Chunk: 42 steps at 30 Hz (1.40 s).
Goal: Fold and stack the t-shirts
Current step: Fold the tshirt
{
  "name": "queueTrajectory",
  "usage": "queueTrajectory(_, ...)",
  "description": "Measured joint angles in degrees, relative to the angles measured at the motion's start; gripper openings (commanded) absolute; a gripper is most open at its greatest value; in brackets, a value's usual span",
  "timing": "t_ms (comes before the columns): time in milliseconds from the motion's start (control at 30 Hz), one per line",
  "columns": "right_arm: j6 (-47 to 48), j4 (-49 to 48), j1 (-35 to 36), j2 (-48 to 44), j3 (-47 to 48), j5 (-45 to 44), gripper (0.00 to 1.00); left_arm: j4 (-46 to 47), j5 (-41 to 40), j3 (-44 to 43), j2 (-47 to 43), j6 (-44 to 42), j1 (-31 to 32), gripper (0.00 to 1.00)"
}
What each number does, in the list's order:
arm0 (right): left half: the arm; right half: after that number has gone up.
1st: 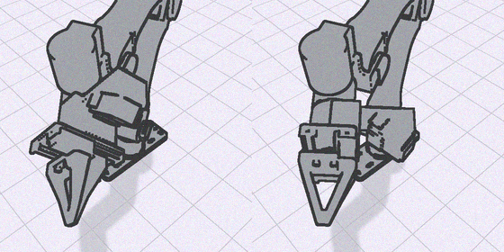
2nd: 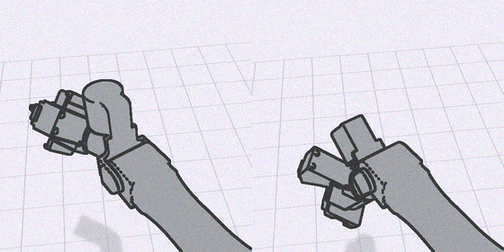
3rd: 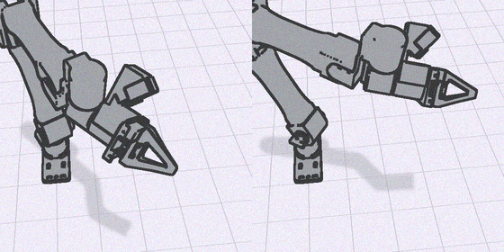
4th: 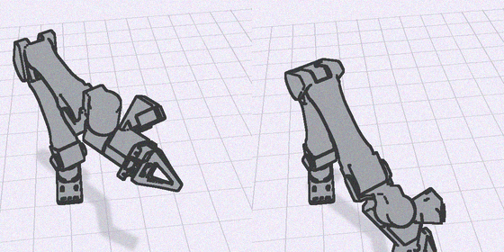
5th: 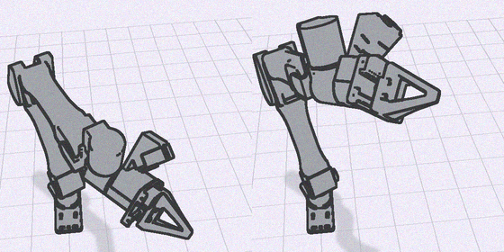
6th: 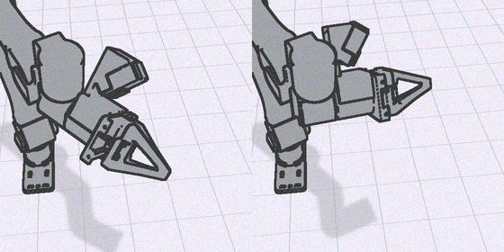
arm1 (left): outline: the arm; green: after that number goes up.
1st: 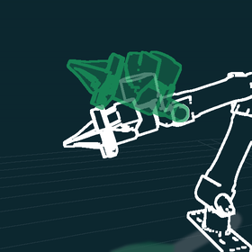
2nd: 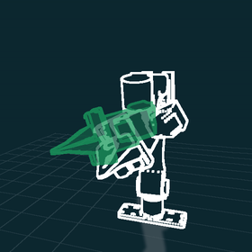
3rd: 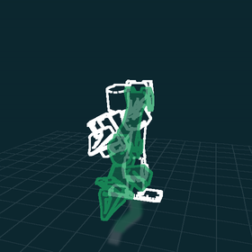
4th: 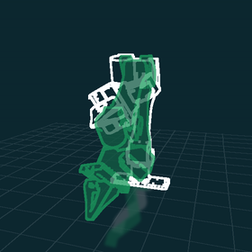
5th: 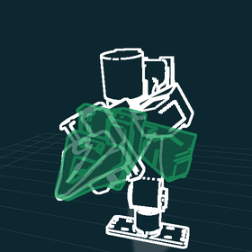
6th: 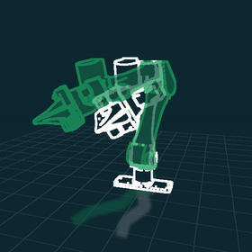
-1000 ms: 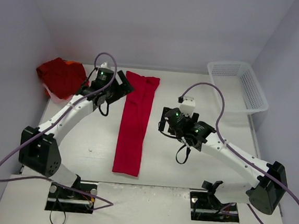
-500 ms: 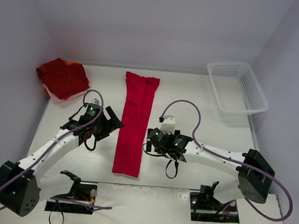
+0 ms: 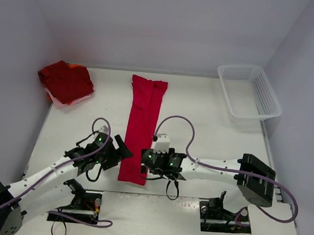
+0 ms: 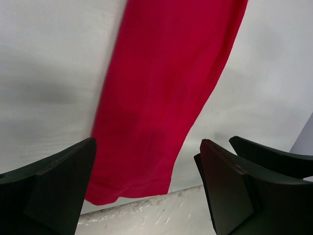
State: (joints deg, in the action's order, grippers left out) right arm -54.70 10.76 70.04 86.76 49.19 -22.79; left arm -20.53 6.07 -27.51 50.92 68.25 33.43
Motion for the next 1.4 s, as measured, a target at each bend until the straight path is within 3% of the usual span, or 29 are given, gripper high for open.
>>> queueTrajectory(200, -2.91, -0.28, 4.09, 2.14, 0.04, 0.17, 0.85, -1.44, -3.61, 4.74, -8.09, 5.09, 7.37, 0.81)
queueTrajectory(533, -5.90, -0.74, 8.35, 4.61, 2.62, 0.07, 0.84, -7.45, -6.69, 6.14, -16.02, 8.50, 8.15, 0.81)
queueTrajectory(1400, -8.57, -2.82, 10.49, 7.78, 3.58, -0.31, 0.77, -10.75, -6.36, 6.23, -13.00, 8.50, 8.63, 0.78)
